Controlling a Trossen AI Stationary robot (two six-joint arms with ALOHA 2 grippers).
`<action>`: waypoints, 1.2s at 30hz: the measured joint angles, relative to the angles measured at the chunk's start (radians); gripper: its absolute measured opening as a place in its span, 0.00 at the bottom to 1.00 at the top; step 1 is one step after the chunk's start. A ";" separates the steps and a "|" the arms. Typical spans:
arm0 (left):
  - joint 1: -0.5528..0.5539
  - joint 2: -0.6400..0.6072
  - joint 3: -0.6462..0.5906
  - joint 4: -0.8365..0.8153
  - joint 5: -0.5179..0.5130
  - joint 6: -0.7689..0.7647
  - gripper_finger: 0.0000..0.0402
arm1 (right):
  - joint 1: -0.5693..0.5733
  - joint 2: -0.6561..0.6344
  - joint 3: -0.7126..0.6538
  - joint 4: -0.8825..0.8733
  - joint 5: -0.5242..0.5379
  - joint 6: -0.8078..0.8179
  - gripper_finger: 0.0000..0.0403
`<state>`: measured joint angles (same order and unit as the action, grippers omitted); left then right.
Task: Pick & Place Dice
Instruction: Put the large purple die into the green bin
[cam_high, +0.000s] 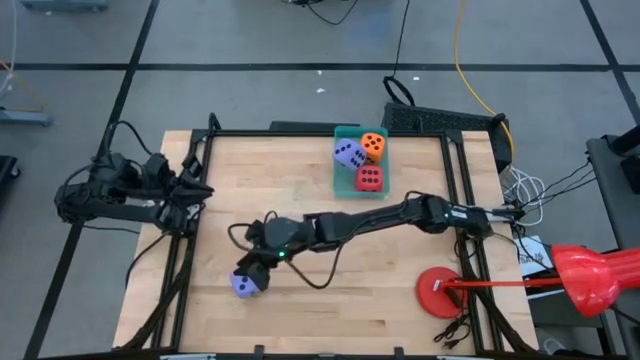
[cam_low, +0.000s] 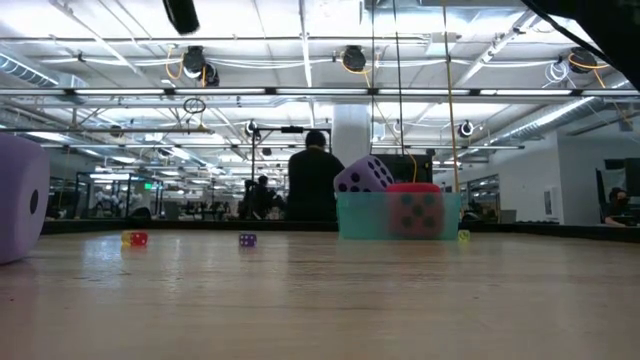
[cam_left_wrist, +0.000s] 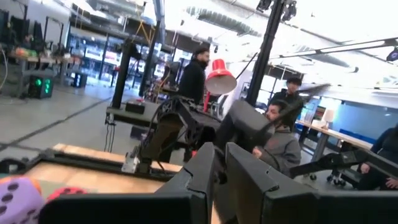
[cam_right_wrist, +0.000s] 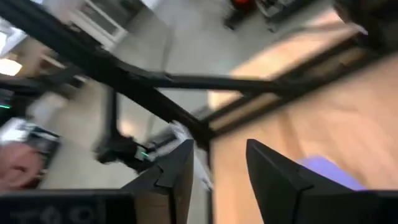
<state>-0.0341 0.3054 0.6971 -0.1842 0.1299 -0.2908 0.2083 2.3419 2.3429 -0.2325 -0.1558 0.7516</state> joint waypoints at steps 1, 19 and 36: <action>0.000 0.000 0.000 -0.009 0.000 -0.005 0.12 | 0.001 0.000 0.000 -0.021 0.021 0.004 0.38; 0.000 0.000 0.000 -0.031 0.002 -0.032 0.12 | 0.001 0.015 -0.255 0.114 0.154 0.236 0.72; 0.000 0.000 -0.001 -0.033 0.003 -0.050 0.12 | 0.001 0.012 -0.347 0.213 0.189 0.258 0.72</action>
<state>-0.0345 0.3054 0.6964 -0.2170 0.1326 -0.3408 0.2096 2.3535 1.9957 -0.0198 0.0335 1.0092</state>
